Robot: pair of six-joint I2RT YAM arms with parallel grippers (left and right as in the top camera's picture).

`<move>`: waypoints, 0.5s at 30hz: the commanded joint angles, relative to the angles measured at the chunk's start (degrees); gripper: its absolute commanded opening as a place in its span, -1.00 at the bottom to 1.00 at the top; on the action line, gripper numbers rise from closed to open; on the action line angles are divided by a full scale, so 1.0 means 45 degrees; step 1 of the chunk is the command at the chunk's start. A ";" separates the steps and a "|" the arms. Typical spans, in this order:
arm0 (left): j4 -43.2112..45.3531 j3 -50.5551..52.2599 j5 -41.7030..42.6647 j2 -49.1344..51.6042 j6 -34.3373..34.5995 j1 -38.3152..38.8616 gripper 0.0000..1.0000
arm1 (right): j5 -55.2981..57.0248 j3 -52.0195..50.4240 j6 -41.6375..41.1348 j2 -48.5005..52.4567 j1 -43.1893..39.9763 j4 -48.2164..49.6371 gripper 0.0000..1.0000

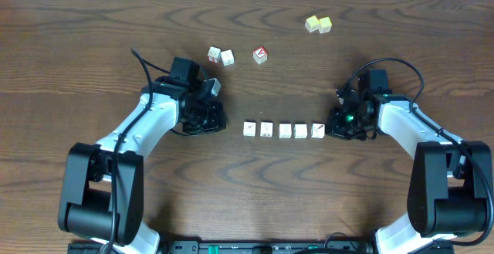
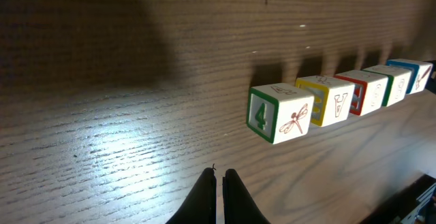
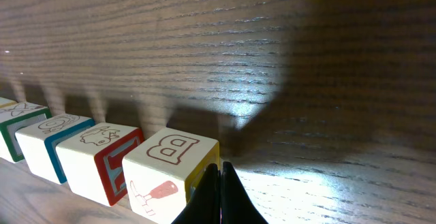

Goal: Lift 5 blocks

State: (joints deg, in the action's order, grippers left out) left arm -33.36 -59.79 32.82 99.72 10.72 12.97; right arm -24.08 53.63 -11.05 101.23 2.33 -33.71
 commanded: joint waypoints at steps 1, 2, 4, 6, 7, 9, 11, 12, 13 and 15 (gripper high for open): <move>-0.0029 0.0024 -0.0112 0.0277 0.0117 0.0029 -0.86 | -0.0243 0.0117 -0.0019 0.0029 0.0092 0.0034 -0.98; -0.0029 0.0024 -0.0112 0.0282 0.0117 0.0029 -0.86 | -0.0243 0.0117 -0.0015 0.0029 0.0102 0.0044 -0.98; -0.0029 0.0024 -0.0112 0.0282 0.0117 0.0029 -0.86 | -0.0243 0.0117 -0.0019 0.0029 0.0155 0.0083 -0.98; -0.0024 0.0024 -0.0112 0.0282 0.0117 0.0029 -0.86 | -0.0248 0.0117 -0.0029 0.0029 0.0277 0.0141 -0.98; -0.0024 0.0029 -0.0112 0.0282 0.0117 0.0029 -0.85 | -0.0243 0.0117 -0.0068 0.0029 0.0359 0.0180 -0.98; -0.0024 0.0024 -0.0112 0.0282 0.0117 0.0029 -0.86 | -0.0243 0.0117 -0.0073 0.0034 0.0539 0.0287 -0.98; -0.0029 0.0024 -0.0112 0.0282 0.0117 0.0029 -0.86 | -0.0233 0.0117 -0.0117 0.0029 0.0709 0.0379 -0.98; -0.0029 0.0024 -0.0112 0.0282 0.0117 0.0029 -0.86 | -0.0228 0.0117 -0.0117 0.0029 0.0763 0.0408 -0.98; -0.0029 0.0024 -0.0112 0.0282 0.0117 0.0029 -0.85 | -0.0228 0.0117 -0.0117 0.0029 0.0821 0.0418 -0.98; -0.0034 0.0024 -0.0112 0.0282 0.0117 0.0029 -0.86 | -0.0223 0.0117 -0.0117 0.0029 0.0865 0.0418 -0.98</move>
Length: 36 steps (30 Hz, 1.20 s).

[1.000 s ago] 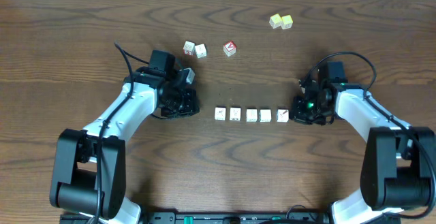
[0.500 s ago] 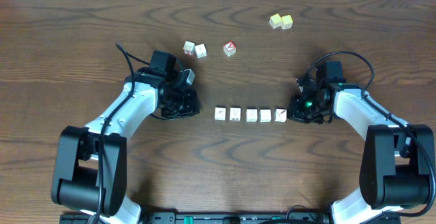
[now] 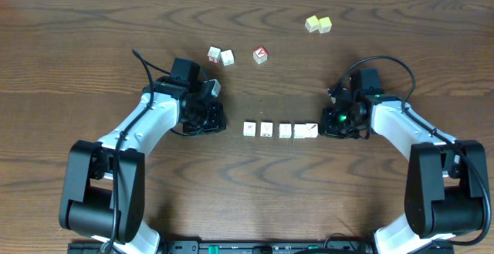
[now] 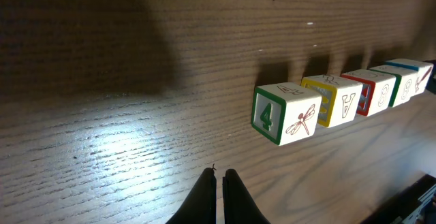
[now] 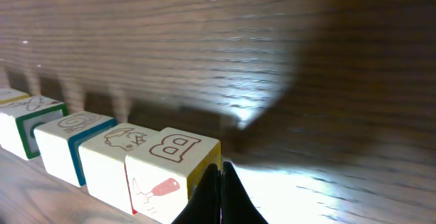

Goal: Lift 5 blocks

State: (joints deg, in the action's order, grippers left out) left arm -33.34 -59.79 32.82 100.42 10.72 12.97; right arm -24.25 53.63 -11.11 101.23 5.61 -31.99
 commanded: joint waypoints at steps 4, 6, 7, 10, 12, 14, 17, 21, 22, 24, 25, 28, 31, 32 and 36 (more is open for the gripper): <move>-0.0039 0.0024 -0.0112 0.0126 0.0117 0.0029 -0.86 | -0.0146 0.0117 -0.0097 0.0029 0.0136 0.0034 -0.98; -0.0034 0.0024 -0.0112 0.0126 0.0117 0.0029 -0.86 | -0.0151 0.0117 -0.0097 0.0029 0.0136 0.0034 -0.98; -0.0034 0.0024 -0.0112 0.0126 0.0117 0.0029 -0.86 | -0.0151 0.0117 -0.0102 0.0029 0.0136 0.0034 -0.98; 0.0073 0.0024 -0.0112 0.0141 0.0117 0.0029 -0.86 | -0.0165 0.0117 -0.0146 0.0034 0.0136 0.0034 -0.98; 0.0340 0.0024 -0.0117 0.0243 0.0126 0.0029 -0.86 | -0.0160 0.0117 -0.0141 0.0029 0.0165 0.0044 -0.98; 0.0685 0.0024 -0.0117 0.0471 0.0384 0.0029 -0.86 | -0.0204 0.0117 -0.0146 0.0034 0.0189 0.0078 -0.98; 0.0967 0.0024 -0.0097 0.0835 0.0656 0.0029 -0.86 | -0.0204 0.0117 -0.0146 0.0029 0.0194 0.0063 -0.98; 0.0967 0.0024 0.0010 0.0952 0.0656 0.0029 -0.85 | -0.0199 0.0117 -0.0141 0.0029 0.0194 0.0053 -0.98; 0.1010 0.0024 0.0325 0.0952 0.0651 0.0029 -0.85 | -0.0199 0.0117 -0.0141 0.0029 0.0194 0.0063 -0.98; 0.1010 0.0024 0.0748 0.0952 0.0656 0.0034 -0.86 | -0.0199 0.0117 -0.0141 0.0029 0.0194 0.0073 -0.98; 0.1005 0.0024 0.0855 0.0952 0.0656 0.0063 -0.86 | -0.0204 0.0117 -0.0141 0.0029 0.0194 0.0073 -0.98; 0.1015 0.0024 0.0855 0.0991 0.0908 0.0248 -0.85 | -0.0204 0.0117 -0.0141 0.0029 0.0194 0.0068 -0.98; 0.1010 0.0024 0.0855 0.1103 0.1020 0.0593 -0.86 | -0.0204 0.0117 -0.0141 0.0029 0.0194 0.0063 -0.98; 0.1020 0.0024 0.0855 0.1151 0.1030 0.0714 -0.85 | -0.0204 0.0117 -0.0141 0.0034 0.0194 0.0063 -0.98; 0.1258 0.0024 0.0850 0.1428 0.1224 0.1161 -0.86 | -0.0204 0.0117 -0.0146 0.0029 0.0194 0.0063 -0.98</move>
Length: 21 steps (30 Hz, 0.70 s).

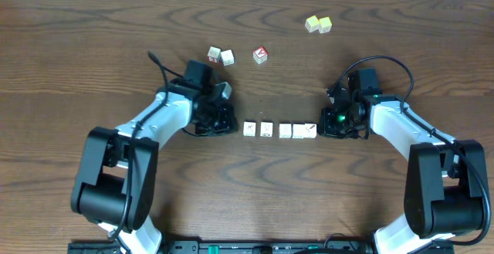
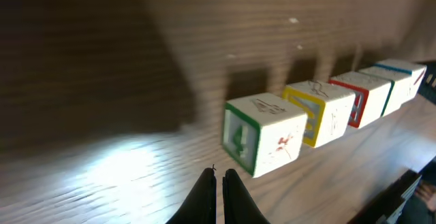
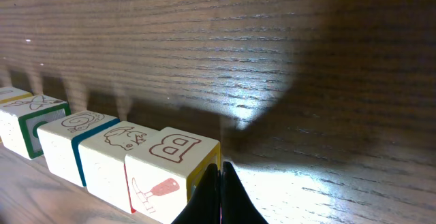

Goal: Lift 5 blocks
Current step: 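Push the left gripper rightward, compressing the row against the right gripper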

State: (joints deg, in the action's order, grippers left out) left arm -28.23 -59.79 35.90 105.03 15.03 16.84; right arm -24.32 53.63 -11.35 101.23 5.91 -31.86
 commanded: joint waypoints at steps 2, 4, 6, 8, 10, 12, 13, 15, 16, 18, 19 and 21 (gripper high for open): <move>0.0262 0.0024 0.0165 0.0491 0.0418 0.0355 -0.86 | -0.0189 0.0117 -0.0087 0.0029 0.0126 0.0029 -0.98; 0.0330 0.0024 0.0170 0.0500 0.0500 0.0350 -0.85 | -0.0189 0.0117 -0.0087 0.0034 0.0126 0.0024 -0.98; 0.0359 0.0024 0.0223 0.0500 0.0505 0.0355 -0.85 | -0.0189 0.0117 -0.0087 0.0029 0.0126 0.0024 -0.98; 0.0345 0.0024 0.0223 0.0500 0.0500 0.0398 -0.86 | -0.0189 0.0117 -0.0087 0.0029 0.0126 0.0034 -0.98; 0.0350 0.0024 0.0223 0.0500 0.0578 0.0510 -0.86 | -0.0189 0.0117 -0.0087 0.0029 0.0126 0.0039 -0.98; 0.0350 0.0024 0.0219 0.0500 0.0690 0.0695 -0.86 | -0.0189 0.0117 -0.0087 0.0034 0.0126 0.0039 -0.98; 0.0355 0.0024 0.0219 0.0500 0.0695 0.0801 -0.85 | -0.0189 0.0117 -0.0087 0.0029 0.0126 0.0039 -0.98; 0.0393 0.0024 0.0219 0.0505 0.0699 0.0942 -0.85 | -0.0189 0.0117 -0.0087 0.0029 0.0126 0.0039 -0.98; 0.0418 0.0024 0.0214 0.0505 0.0699 0.1005 -0.85 | -0.0189 0.0117 -0.0087 0.0029 0.0126 0.0039 -0.98; 0.0500 0.0024 0.0214 0.0505 0.0743 0.1064 -0.85 | -0.0189 0.0117 -0.0087 0.0034 0.0126 0.0039 -0.98; 0.0520 0.0024 0.0219 0.0505 0.0787 0.1064 -0.86 | -0.0189 0.0117 -0.0087 0.0029 0.0126 0.0039 -0.98; 0.0549 0.0024 0.0214 0.0505 0.0889 0.1064 -0.86 | -0.0189 0.0117 -0.0087 0.0029 0.0126 0.0039 -0.98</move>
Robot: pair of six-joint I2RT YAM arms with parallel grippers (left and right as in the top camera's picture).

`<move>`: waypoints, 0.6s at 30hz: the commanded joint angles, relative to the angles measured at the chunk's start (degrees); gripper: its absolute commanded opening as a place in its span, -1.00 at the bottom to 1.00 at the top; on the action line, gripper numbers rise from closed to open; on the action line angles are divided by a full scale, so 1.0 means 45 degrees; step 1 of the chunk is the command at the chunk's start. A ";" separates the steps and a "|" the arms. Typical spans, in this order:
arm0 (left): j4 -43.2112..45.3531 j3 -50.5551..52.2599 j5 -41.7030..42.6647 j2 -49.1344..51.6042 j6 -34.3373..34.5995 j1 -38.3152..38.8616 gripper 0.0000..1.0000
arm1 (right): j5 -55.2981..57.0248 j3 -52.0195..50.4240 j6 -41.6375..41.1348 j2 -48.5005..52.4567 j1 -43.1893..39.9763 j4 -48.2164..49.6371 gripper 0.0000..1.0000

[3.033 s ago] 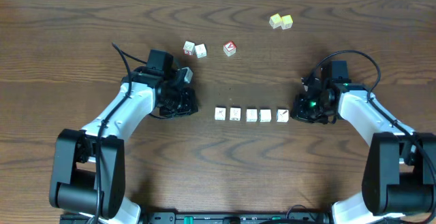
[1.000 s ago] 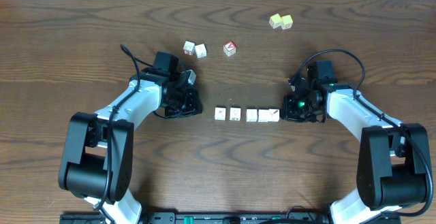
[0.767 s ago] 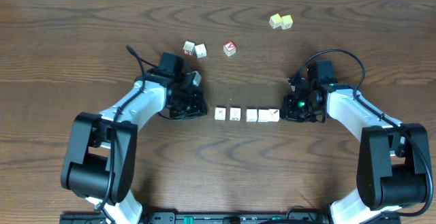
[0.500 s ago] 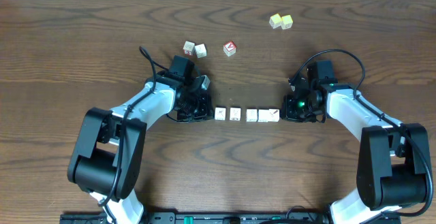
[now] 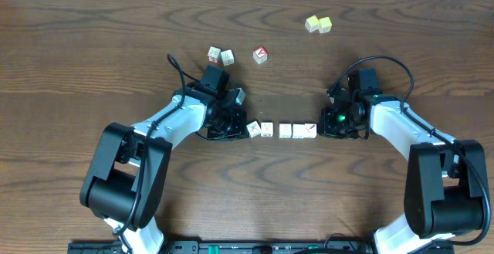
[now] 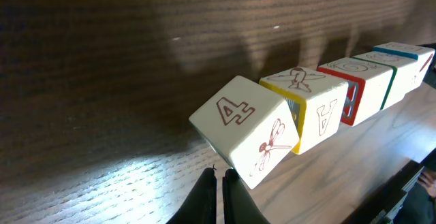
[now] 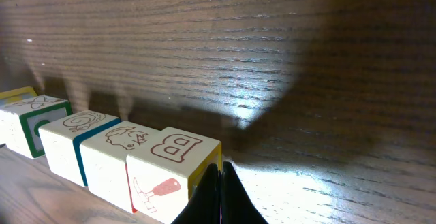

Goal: Lift 5 blocks
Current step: 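Push the left gripper rightward, compressing the row against the right gripper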

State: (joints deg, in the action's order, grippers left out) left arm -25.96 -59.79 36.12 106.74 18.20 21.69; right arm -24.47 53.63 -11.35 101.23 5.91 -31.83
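Five picture blocks lie in a row (image 5: 282, 130) on the wooden table. The left-end "4" block (image 6: 245, 139) is tipped up on an edge and leans on the yellow-edged block (image 6: 310, 108). My left gripper (image 6: 219, 176) is shut and empty, with its tips against the "4" block's lower side. At the right end, the "B" block (image 7: 174, 169) touches the red-edged block (image 7: 112, 159). My right gripper (image 7: 220, 171) is shut with nothing in it, its tips pressed against the "B" block's side. The left gripper (image 5: 235, 125) and right gripper (image 5: 329, 123) flank the row.
Loose blocks sit at the back of the table: two white ones (image 5: 220, 55), a red one (image 5: 260, 54) and two yellow ones (image 5: 318, 24). Both arms' cables arch above the wrists.
My left gripper has moved right and now touches the "4" block. That block stood flat and apart; now it is tipped up against the yellow-edged block. The right arm has not moved.
The five blocks first stood spaced apart, with both grippers shut, the left far off and the right at the "B" block. Then the "B" block sat against its neighbour. The left gripper was later nearer the row, and now presses the "4" block.
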 commanded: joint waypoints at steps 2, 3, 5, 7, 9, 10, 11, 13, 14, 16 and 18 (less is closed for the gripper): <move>0.0044 0.0024 0.0170 0.0126 0.0189 -0.0015 -0.86 | -0.0155 0.0117 -0.0087 0.0034 0.0126 0.0034 -0.98; 0.0044 0.0024 0.0165 0.0126 0.0180 -0.0015 -0.86 | -0.0155 0.0117 -0.0087 0.0029 0.0126 0.0039 -0.98; 0.0053 0.0024 0.0165 0.0126 0.0175 -0.0015 -0.86 | -0.0155 0.0117 -0.0087 0.0029 0.0126 0.0058 -0.98; 0.0087 0.0024 0.0092 0.0126 0.0165 -0.0015 -0.85 | -0.0160 0.0117 -0.0087 0.0029 0.0126 0.0087 -0.98; 0.0087 0.0024 -0.0321 0.0126 0.0165 -0.0015 -0.86 | -0.0180 0.0117 -0.0087 0.0029 0.0126 0.0092 -0.98; 0.0087 0.0024 -0.0665 0.0126 0.0165 -0.0015 -0.86 | -0.0248 0.0117 -0.0087 0.0029 0.0126 0.0092 -0.98; 0.0092 0.0024 -0.0933 0.0126 0.0165 -0.0019 -0.86 | -0.0257 0.0117 -0.0087 0.0029 0.0126 0.0097 -0.98; 0.0155 0.0024 -0.1365 0.0126 0.0068 -0.0019 -0.86 | -0.0253 0.0117 -0.0087 0.0029 0.0131 0.0102 -0.98; 0.0194 0.0024 -0.1394 0.0126 0.0068 -0.0029 -0.86 | -0.0253 0.0117 -0.0087 0.0029 0.0131 0.0121 -0.98; 0.0345 0.0024 -0.1423 0.0126 0.0073 -0.0029 -0.86 | -0.0253 0.0117 -0.0087 0.0029 0.0131 0.0151 -0.98; 0.0515 0.0024 -0.1423 0.0126 0.0078 -0.0029 -0.86 | -0.0253 0.0117 -0.0087 0.0029 0.0131 0.0175 -0.98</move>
State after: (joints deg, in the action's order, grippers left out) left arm -24.51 -59.79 31.55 106.74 18.24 21.69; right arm -24.69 53.63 -11.35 101.23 5.91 -31.40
